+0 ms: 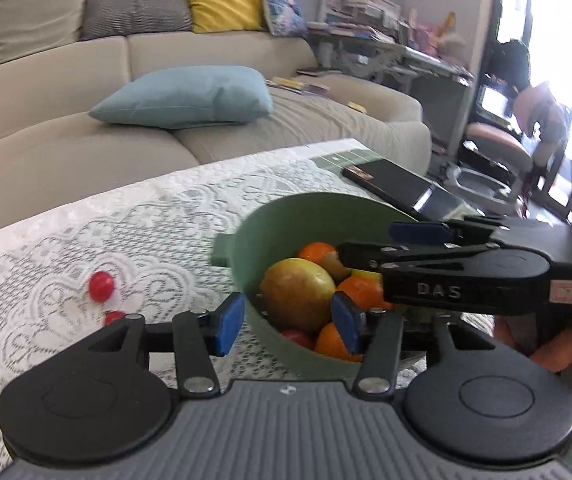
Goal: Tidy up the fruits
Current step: 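Move both tools back toward the last two red tomatoes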
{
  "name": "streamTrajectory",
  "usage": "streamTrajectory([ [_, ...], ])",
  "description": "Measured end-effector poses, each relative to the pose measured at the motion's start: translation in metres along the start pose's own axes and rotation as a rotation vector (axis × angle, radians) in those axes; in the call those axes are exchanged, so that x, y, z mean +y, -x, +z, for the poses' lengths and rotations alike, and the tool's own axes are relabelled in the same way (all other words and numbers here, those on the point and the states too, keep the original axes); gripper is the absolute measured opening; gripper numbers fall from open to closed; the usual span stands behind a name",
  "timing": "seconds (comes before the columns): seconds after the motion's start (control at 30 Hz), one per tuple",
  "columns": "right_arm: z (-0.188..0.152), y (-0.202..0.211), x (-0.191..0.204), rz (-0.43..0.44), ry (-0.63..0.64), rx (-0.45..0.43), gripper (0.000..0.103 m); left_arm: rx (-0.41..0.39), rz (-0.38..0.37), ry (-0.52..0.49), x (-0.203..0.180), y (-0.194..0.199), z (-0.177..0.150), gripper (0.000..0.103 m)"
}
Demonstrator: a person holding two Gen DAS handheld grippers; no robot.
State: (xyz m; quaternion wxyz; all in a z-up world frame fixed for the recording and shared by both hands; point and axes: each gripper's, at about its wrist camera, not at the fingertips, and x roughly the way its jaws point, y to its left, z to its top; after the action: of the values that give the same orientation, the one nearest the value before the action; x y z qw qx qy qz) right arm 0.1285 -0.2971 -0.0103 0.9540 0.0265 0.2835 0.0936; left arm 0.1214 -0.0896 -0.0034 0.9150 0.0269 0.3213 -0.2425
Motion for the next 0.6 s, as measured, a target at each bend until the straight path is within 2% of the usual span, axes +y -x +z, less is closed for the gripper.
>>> streamTrajectory([
  [0.27, -0.003, 0.018, 0.024, -0.01, 0.022, -0.109, 0.07, -0.025, 0.08, 0.082, 0.032, 0.018, -0.01, 0.059],
  [0.6, -0.017, 0.025, 0.074, 0.06, 0.112, -0.15, 0.071, -0.024, 0.169, 0.15, 0.071, 0.037, -0.026, 0.059],
])
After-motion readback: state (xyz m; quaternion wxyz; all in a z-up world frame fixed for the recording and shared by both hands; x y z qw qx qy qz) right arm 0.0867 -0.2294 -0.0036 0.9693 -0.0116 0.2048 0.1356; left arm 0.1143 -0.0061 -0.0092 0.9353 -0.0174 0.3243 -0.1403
